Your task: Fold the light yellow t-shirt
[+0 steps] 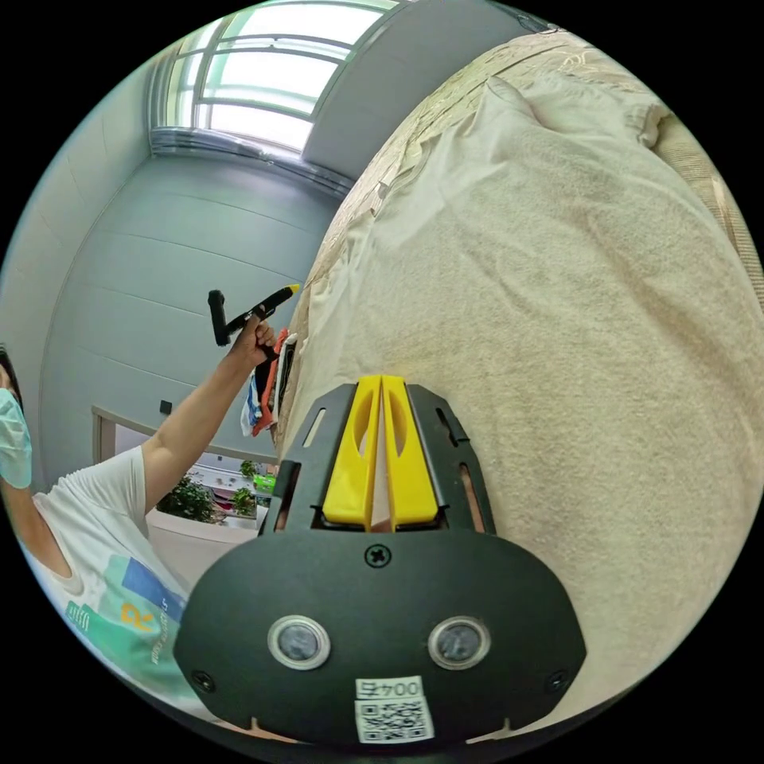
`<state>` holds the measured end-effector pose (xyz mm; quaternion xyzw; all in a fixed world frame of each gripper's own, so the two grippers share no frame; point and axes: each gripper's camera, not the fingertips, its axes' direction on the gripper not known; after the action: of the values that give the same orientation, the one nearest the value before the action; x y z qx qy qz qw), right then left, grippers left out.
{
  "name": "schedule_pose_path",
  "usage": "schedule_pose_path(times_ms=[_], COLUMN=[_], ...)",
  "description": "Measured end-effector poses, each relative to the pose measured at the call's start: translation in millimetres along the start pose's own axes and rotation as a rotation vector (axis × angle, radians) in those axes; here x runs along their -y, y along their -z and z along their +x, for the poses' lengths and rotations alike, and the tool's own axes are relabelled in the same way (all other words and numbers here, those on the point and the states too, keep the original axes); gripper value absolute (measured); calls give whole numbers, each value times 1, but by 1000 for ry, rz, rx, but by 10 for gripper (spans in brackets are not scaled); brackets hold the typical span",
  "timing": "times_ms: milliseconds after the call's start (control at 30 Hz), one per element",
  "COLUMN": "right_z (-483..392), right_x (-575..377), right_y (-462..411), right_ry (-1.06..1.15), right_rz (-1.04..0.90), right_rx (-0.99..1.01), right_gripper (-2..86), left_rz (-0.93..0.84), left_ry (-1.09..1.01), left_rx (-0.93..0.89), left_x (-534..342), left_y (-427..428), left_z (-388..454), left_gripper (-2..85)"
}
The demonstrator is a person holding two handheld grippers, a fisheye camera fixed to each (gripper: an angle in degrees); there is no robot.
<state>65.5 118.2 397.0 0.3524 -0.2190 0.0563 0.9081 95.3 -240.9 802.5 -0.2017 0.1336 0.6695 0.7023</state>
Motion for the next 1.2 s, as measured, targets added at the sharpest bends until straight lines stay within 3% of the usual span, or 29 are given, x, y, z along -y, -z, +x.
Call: schedule_pose_path(times_ms=[200, 333, 467, 667, 767, 867, 1000, 1200], right_z=[26, 42, 55, 76, 86, 96, 109, 126], right_x=[-1, -1, 0, 3, 5, 8, 12, 21], right_y=[-21, -35, -46, -62, -68, -74, -81, -88], right_ry=[-5, -6, -5, -5, -5, -4, -2, -2], right_rz=[-5, -10, -11, -12, -12, -13, -12, -11], right_rx=[24, 21, 21, 20, 20, 20, 18, 19], right_gripper=[-7, -8, -8, -8, -8, -8, -8, -8], left_rz=[-79, 15, -62, -150, -48, -78, -181, -9], left_ry=[148, 319, 315, 115, 73, -36, -85, 247], left_rx=[-78, -213, -325, -15, 203, 379, 429, 225], left_x=[13, 20, 37, 46, 47, 45, 34, -15], left_y=[-63, -81, -109, -91, -49, -57, -89, -7], left_z=[-16, -23, 7, 98, 138, 180, 202, 101], left_gripper=[122, 140, 147, 48, 37, 36, 54, 104])
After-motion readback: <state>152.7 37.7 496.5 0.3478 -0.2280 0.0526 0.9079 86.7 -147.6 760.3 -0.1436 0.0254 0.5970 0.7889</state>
